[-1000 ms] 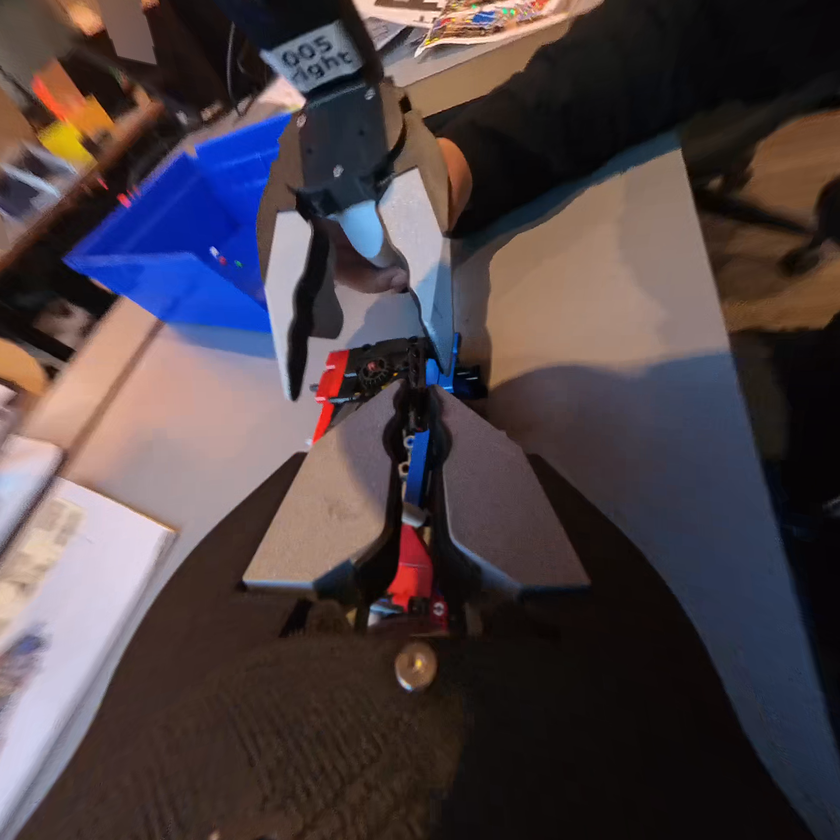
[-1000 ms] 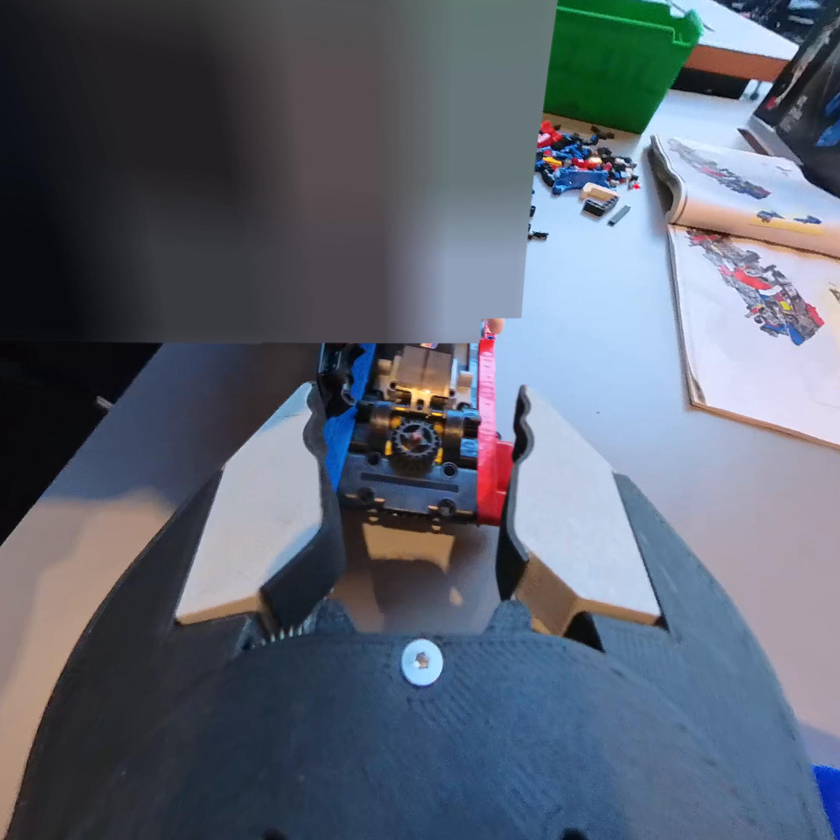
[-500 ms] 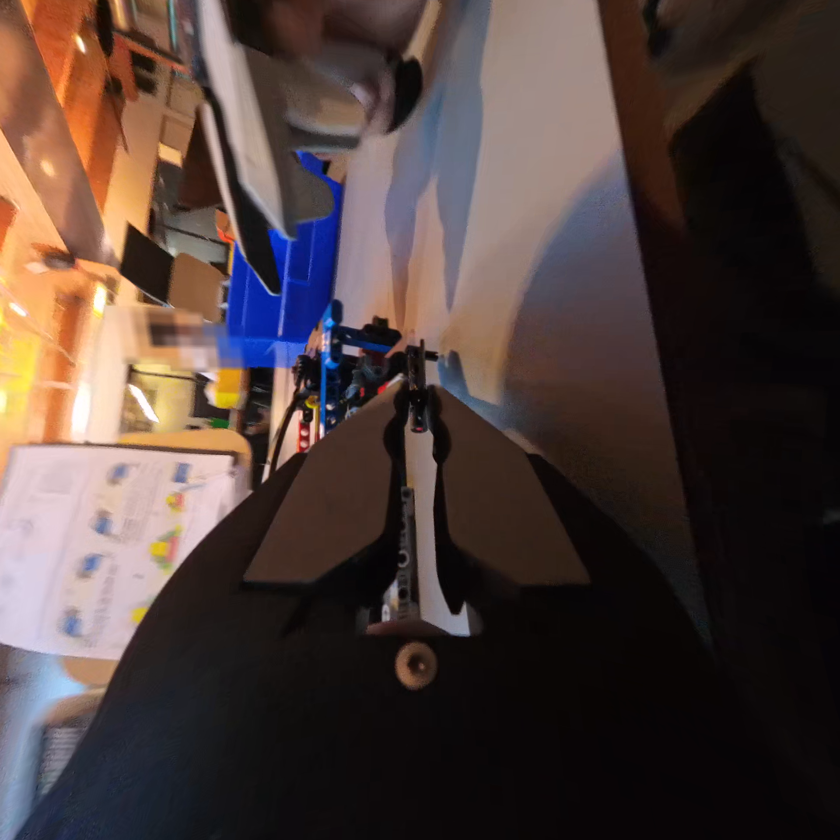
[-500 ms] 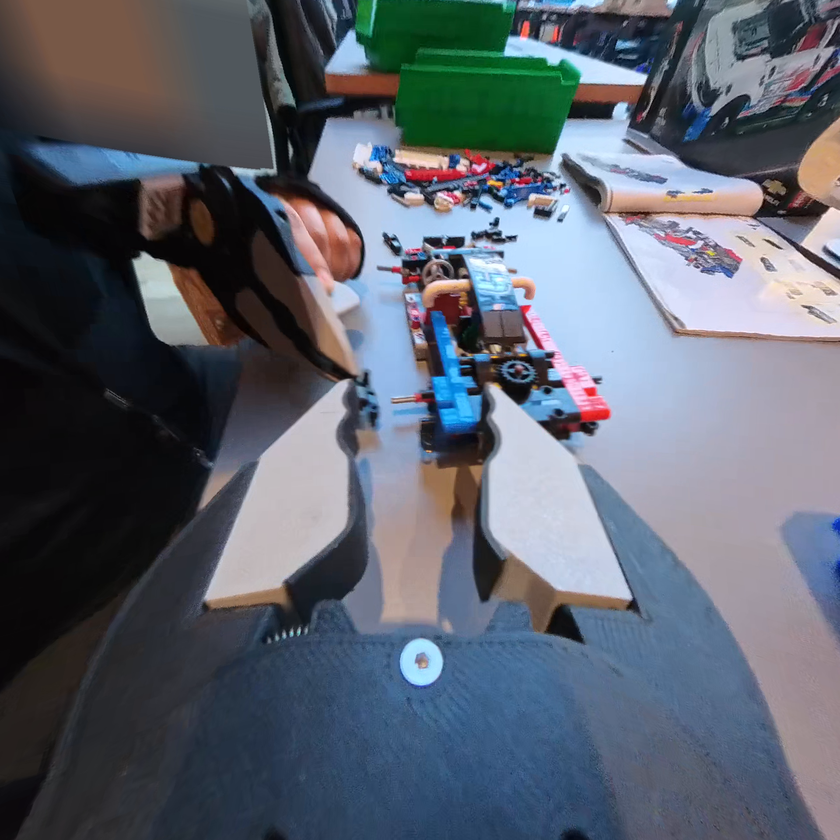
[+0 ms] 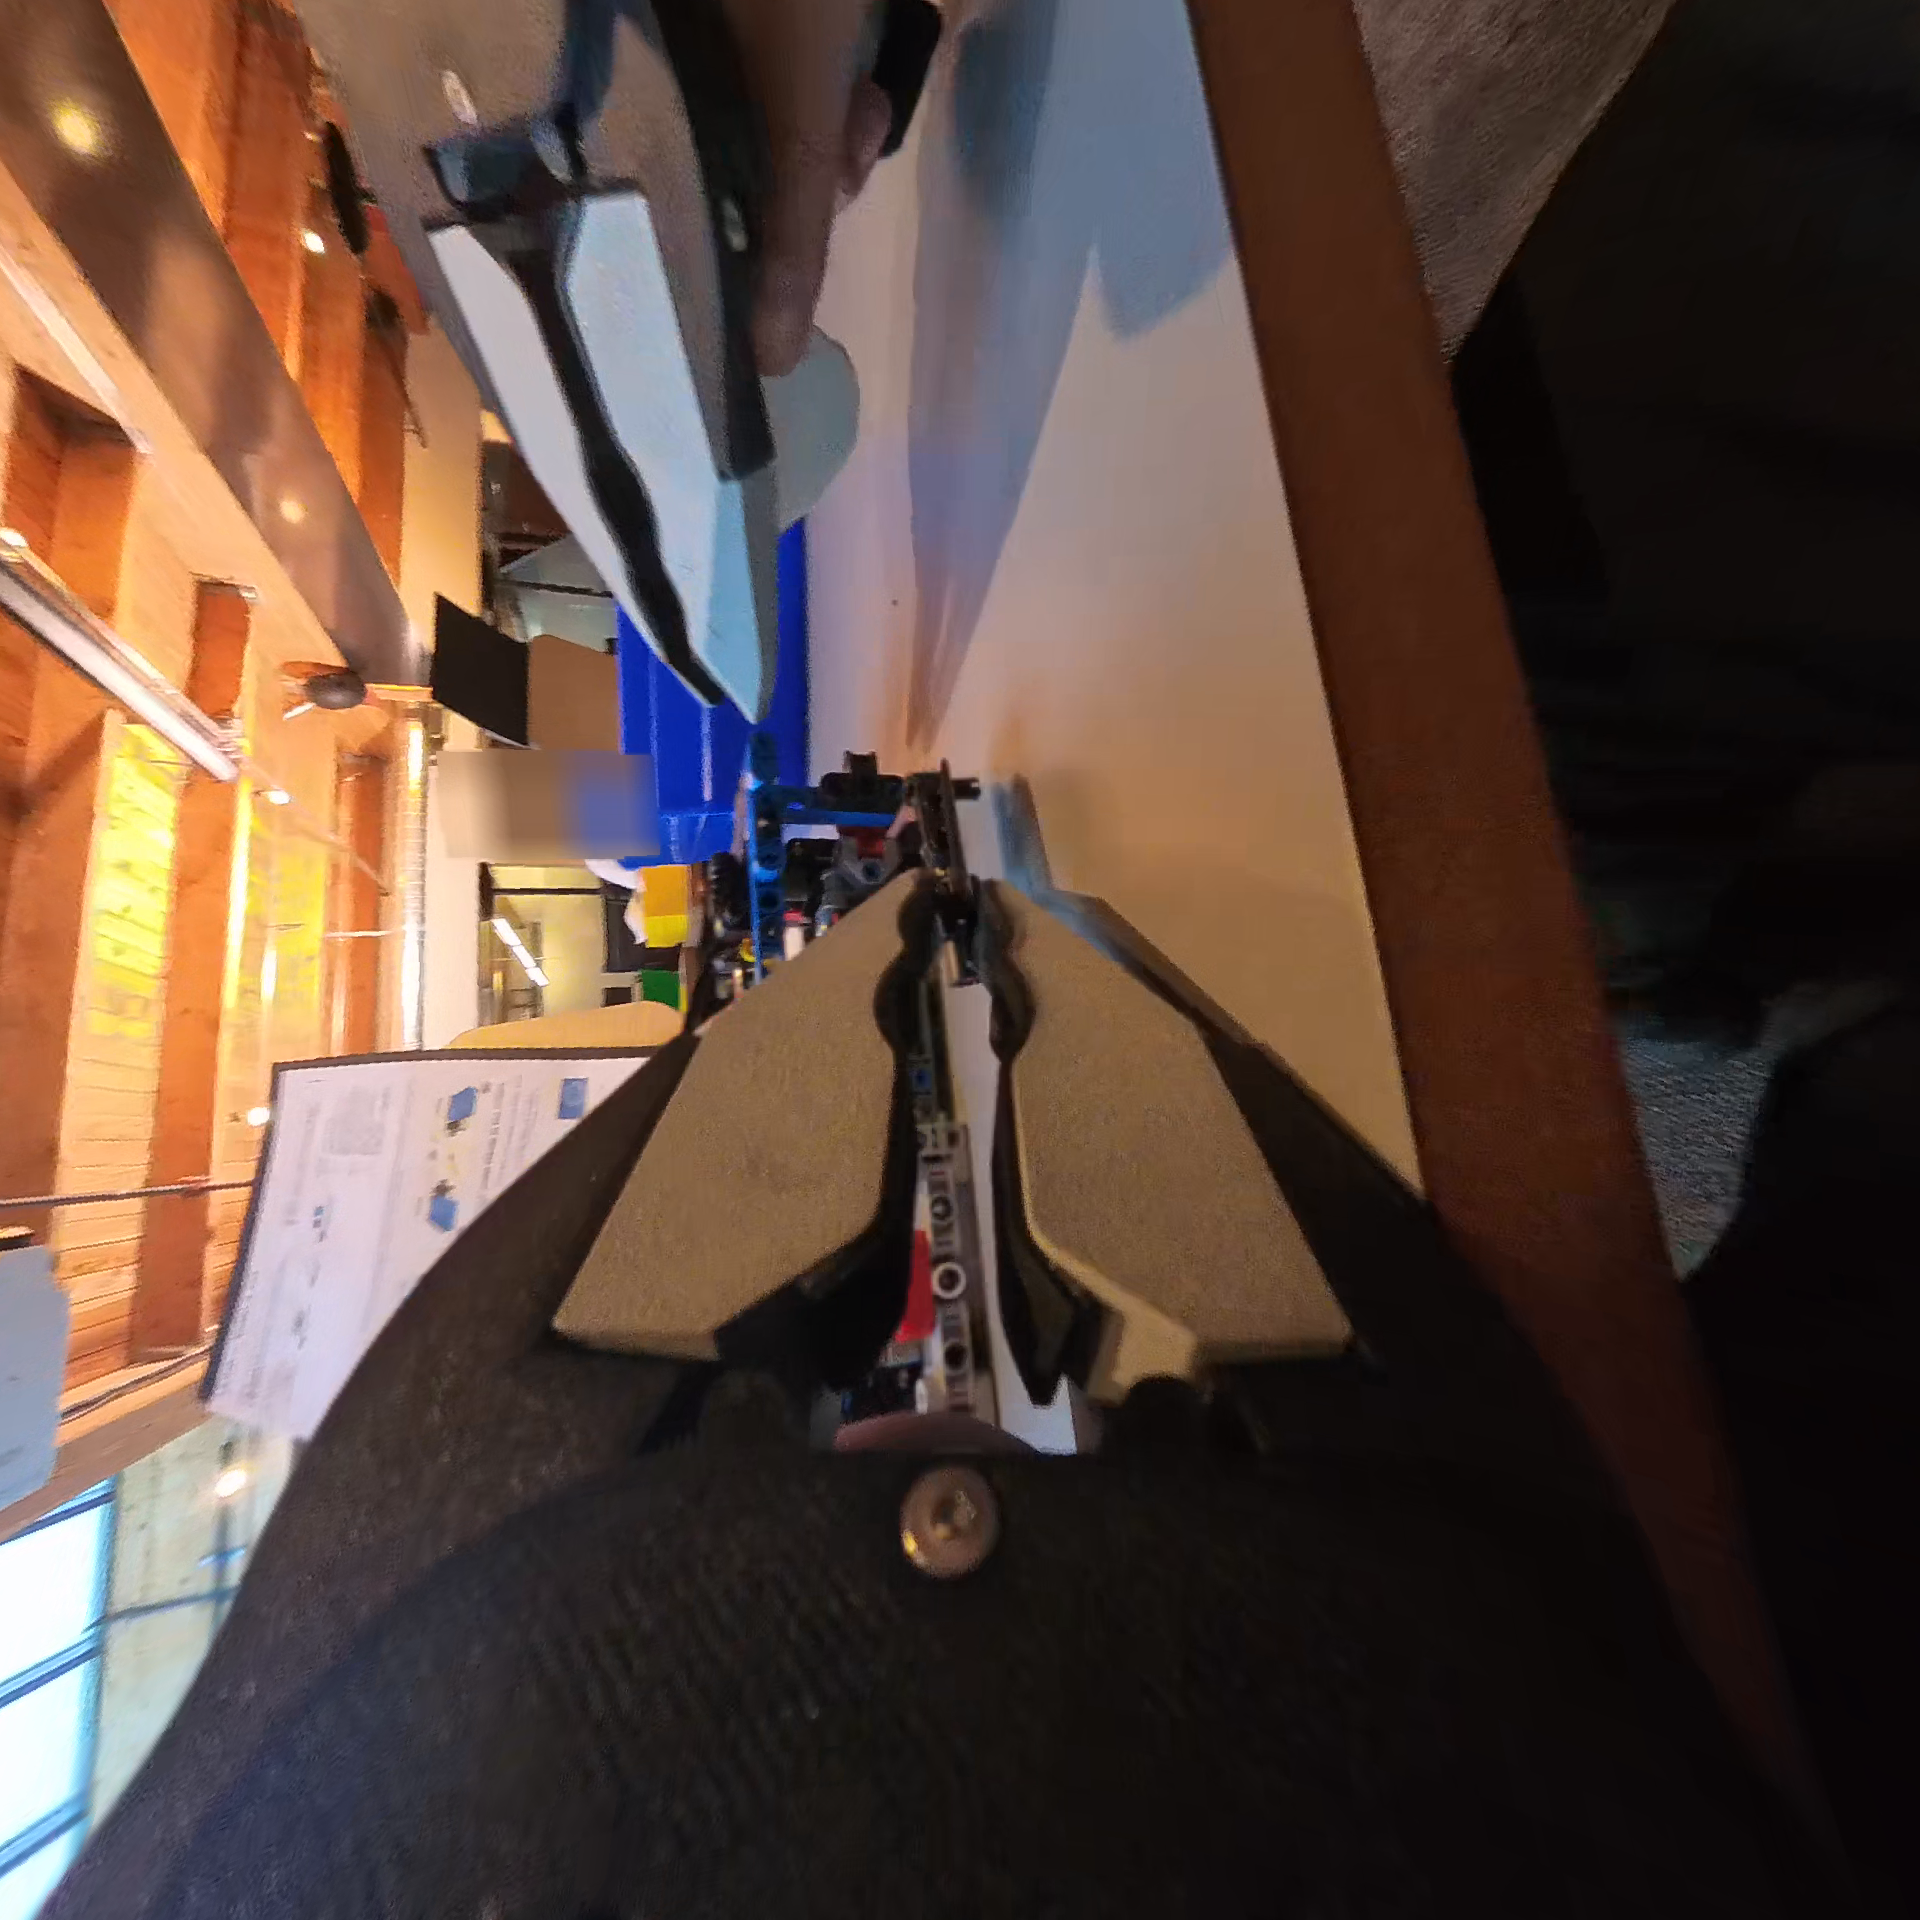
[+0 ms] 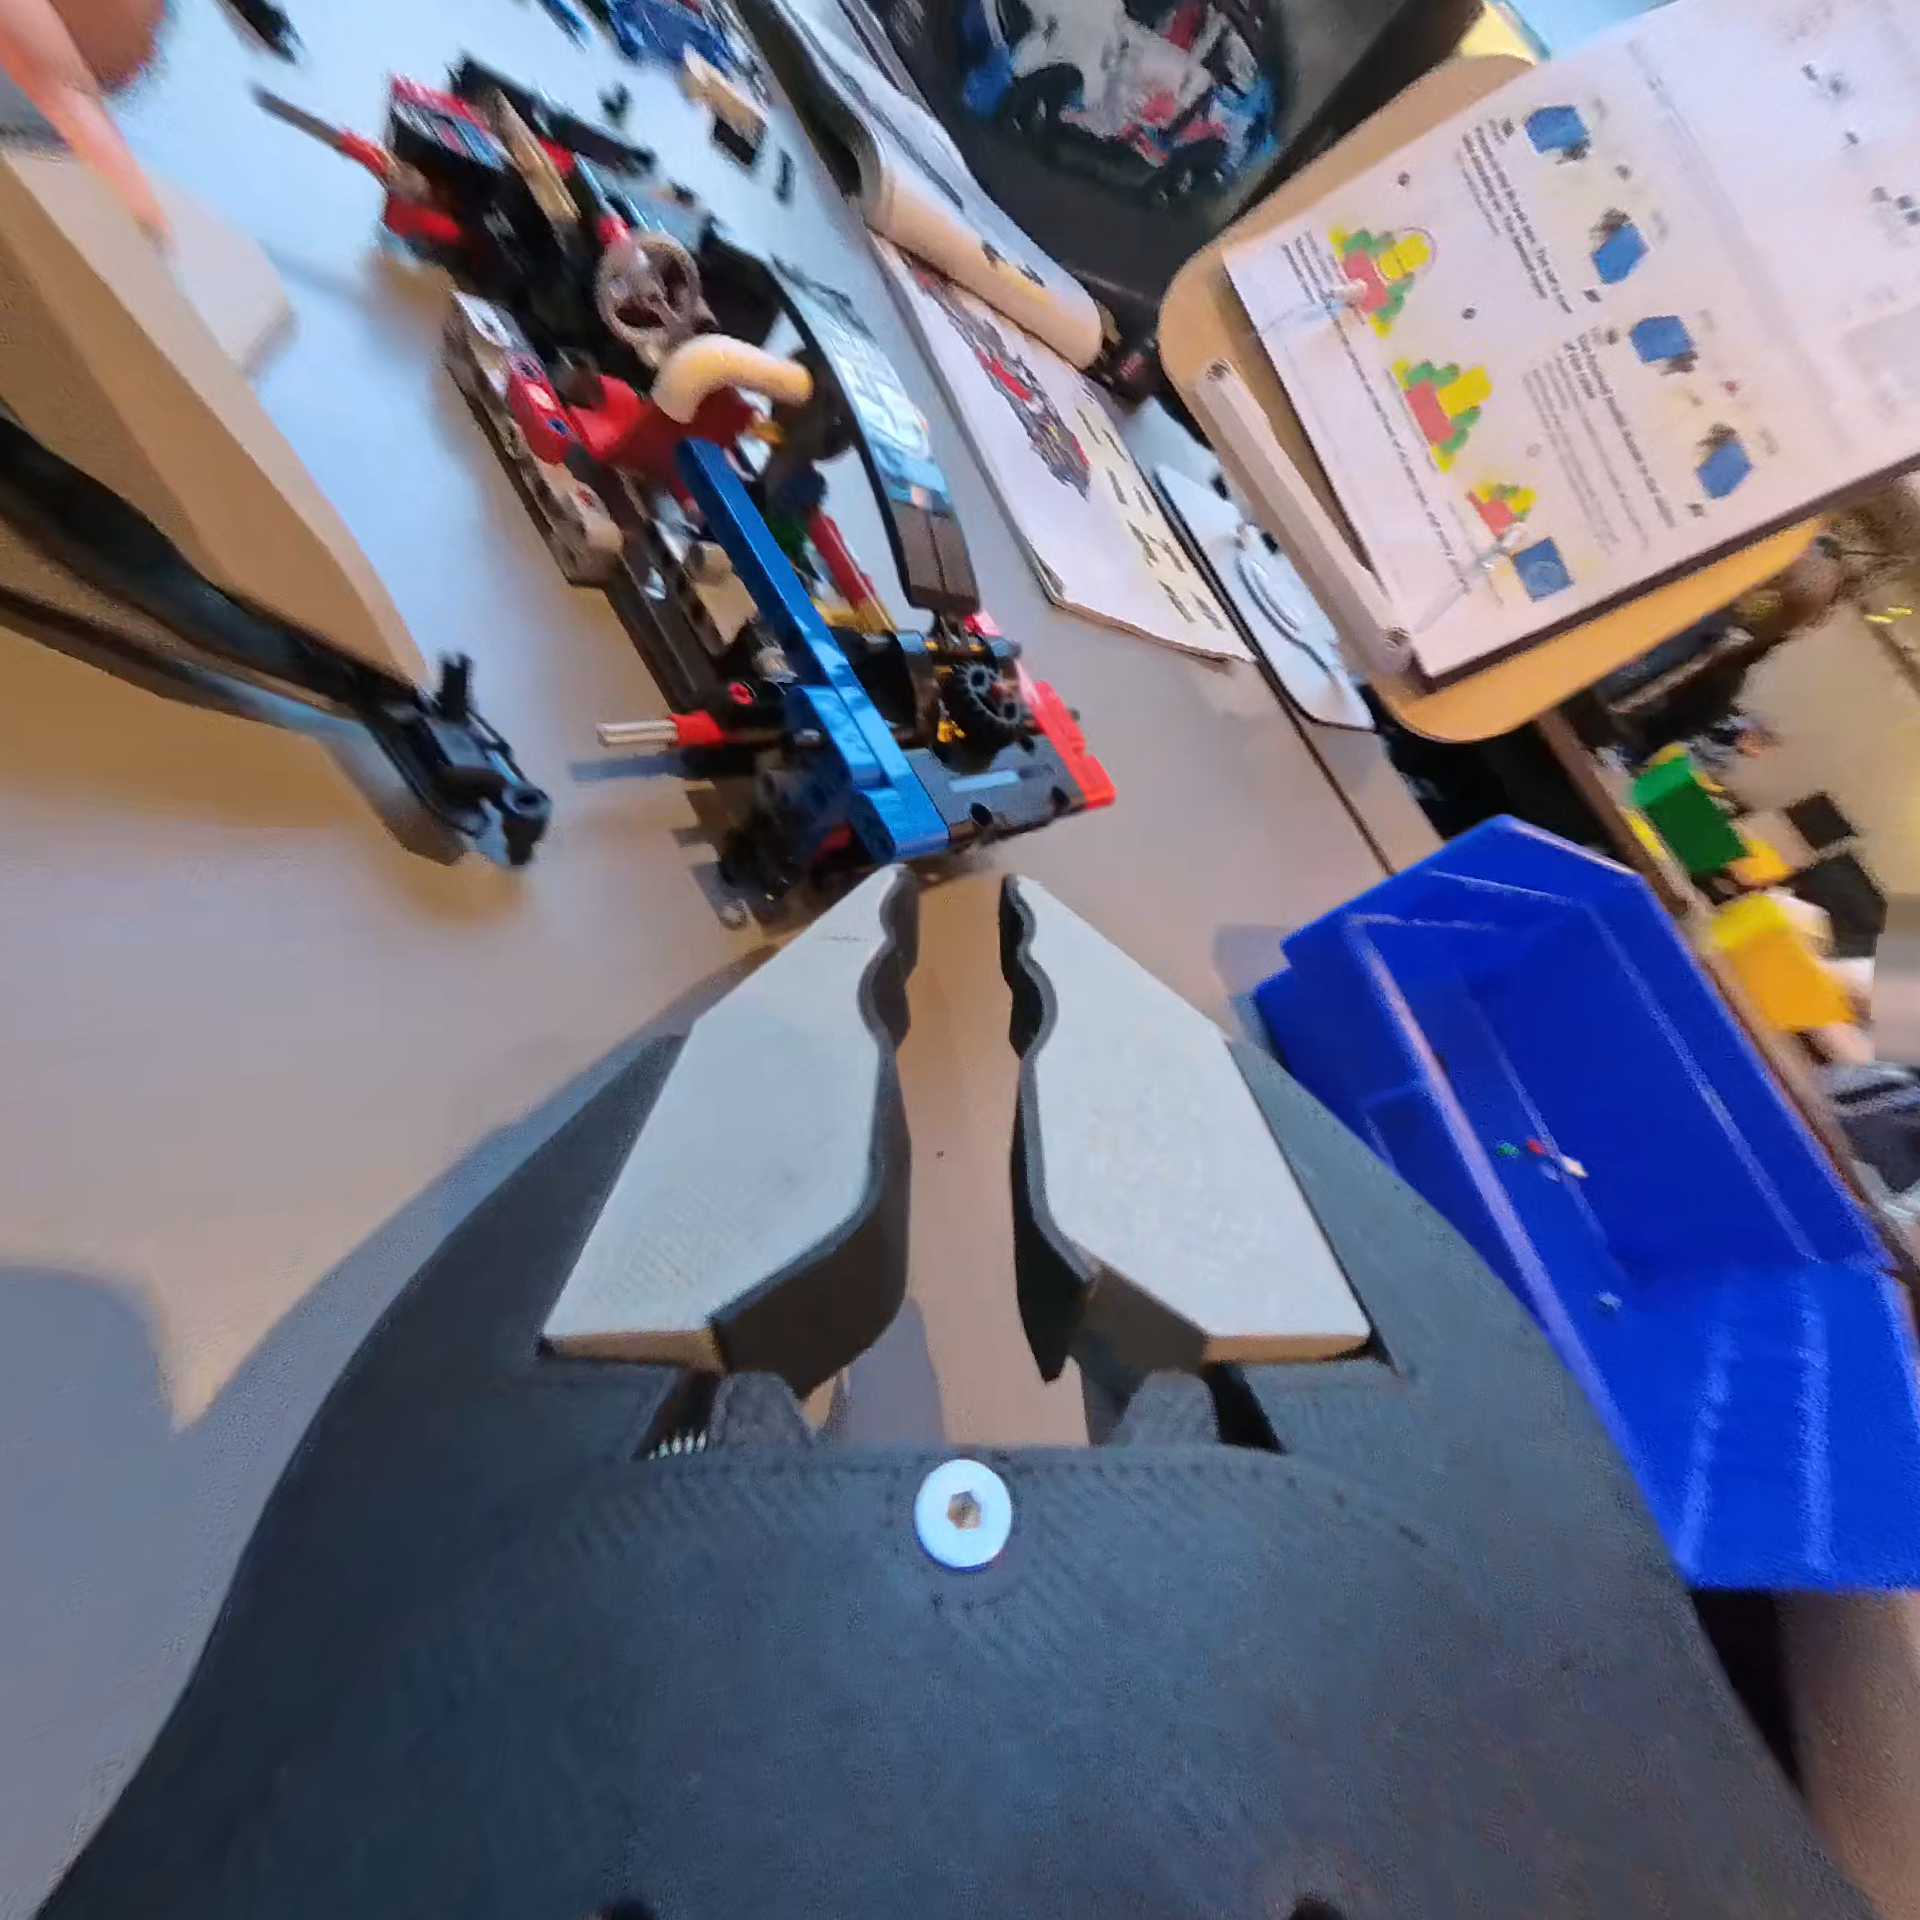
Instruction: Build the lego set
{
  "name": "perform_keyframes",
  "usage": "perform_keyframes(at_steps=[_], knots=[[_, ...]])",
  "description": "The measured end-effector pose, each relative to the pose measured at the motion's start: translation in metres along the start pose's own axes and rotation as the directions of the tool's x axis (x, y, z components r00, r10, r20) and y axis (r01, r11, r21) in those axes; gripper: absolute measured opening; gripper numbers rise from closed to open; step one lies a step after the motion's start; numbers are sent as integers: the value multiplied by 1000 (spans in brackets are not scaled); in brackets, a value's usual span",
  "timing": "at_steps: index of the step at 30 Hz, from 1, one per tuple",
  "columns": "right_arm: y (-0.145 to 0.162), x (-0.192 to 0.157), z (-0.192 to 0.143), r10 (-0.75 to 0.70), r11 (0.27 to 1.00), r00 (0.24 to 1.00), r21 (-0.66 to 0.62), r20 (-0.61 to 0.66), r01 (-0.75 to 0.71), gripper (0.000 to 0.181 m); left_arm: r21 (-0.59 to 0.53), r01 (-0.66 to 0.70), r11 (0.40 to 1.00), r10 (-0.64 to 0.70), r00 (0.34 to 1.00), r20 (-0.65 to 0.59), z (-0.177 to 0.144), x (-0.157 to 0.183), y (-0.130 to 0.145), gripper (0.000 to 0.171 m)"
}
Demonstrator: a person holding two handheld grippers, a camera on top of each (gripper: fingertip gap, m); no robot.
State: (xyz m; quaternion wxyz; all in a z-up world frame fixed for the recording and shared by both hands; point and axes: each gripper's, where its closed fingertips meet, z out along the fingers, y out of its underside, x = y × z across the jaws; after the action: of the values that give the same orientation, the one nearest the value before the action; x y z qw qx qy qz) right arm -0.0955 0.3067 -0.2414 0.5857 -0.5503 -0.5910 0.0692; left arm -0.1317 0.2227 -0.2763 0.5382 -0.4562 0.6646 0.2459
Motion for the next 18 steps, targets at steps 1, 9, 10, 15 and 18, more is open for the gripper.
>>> perform_keyframes(at_steps=[1, 9, 10, 15, 18], knots=[[1, 3, 0, -8, 1000, 999, -23, -40, 7, 10, 4, -1, 1000, 1, 1000, 25, -2, -3, -3, 4], [-62, -18, -42, 275, 936, 961, 234, -17, -264, 3, 1, -24, 1000, 23, 957, 289, -42, -35, -5, 4], [-67, -25, -46, 284, 929, 958, 241, 26, -282, 1, -4, -69, 998, 67, 950, 305, -44, -38, -4, 3], [-69, -50, -45, 447, 849, 845, 157, 295, -504, 0, 24, -224, 974, 194, 891, 411, -56, -67, -23, 4], [-83, -53, -51, 544, 715, 660, 126, 517, -688, 6, 53, -271, 961, 229, 888, 399, -58, -60, -29, 3]])
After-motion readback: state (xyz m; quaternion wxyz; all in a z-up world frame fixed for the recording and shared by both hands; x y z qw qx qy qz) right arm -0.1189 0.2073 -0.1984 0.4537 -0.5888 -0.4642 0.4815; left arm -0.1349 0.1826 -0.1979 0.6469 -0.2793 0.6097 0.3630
